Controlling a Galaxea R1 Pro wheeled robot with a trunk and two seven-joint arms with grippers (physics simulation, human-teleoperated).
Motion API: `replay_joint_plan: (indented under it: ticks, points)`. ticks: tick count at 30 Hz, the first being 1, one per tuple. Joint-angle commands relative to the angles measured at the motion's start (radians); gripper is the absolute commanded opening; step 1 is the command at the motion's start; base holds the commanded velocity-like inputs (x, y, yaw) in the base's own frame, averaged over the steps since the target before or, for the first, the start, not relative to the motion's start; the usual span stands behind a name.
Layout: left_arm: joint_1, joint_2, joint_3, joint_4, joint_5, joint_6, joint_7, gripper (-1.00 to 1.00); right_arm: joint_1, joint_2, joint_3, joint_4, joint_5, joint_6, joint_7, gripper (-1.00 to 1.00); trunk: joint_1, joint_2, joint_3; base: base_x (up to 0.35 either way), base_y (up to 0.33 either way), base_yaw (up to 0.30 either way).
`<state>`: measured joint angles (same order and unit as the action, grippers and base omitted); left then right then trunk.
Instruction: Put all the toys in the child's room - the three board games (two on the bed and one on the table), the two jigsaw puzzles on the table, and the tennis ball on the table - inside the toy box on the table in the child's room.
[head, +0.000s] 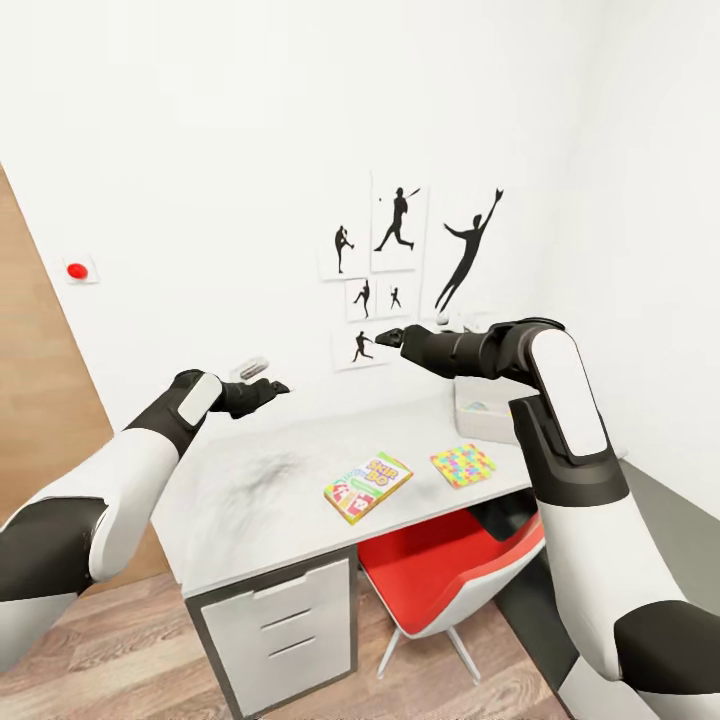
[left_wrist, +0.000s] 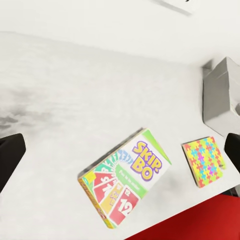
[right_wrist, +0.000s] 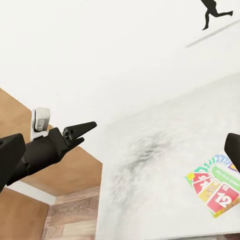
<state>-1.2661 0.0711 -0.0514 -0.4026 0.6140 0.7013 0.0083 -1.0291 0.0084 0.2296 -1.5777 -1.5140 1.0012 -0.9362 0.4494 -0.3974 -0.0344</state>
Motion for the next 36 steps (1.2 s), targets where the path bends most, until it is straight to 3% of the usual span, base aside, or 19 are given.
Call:
replay_joint_plan:
  ticks: [1, 14, 29, 34, 36]
  points:
    - [-0.001, 0.001, -0.005, -0.001, 0.004, 0.003, 0.001, 1.0, -0.001, 0.0, 0.0, -0.001, -0.009, 0.003, -0.01, 1.0, 0.001, -0.003, -0.004, -0.012, 0.0, 0.022]
    - [-0.001, 0.001, -0.005, -0.001, 0.004, 0.003, 0.001, 1.0, -0.001, 0.0, 0.0, -0.001, -0.009, 0.003, -0.011, 1.0, 0.001, -0.003, -0.024, -0.002, 0.0, 0.004]
    - [0.002, 0.003, -0.005, -0.001, 0.004, 0.003, 0.001, 1.0, -0.002, 0.001, 0.006, -0.001, -0.006, 0.007, -0.022, 1.0, 0.001, -0.003, -0.028, 0.0, 0.0, 0.0]
    - [0.004, 0.018, -0.005, -0.001, 0.005, 0.007, 0.001, 1.0, -0.002, 0.003, 0.01, -0.001, -0.005, 0.012, -0.102, 1.0, 0.001, -0.003, -0.028, 0.0, 0.0, 0.0]
    - [0.005, 0.03, -0.005, -0.001, 0.005, 0.021, 0.001, 1.0, -0.002, 0.004, 0.01, 0.0, -0.007, 0.013, -0.174, 1.0, 0.001, -0.003, -0.028, 0.0, 0.0, 0.0]
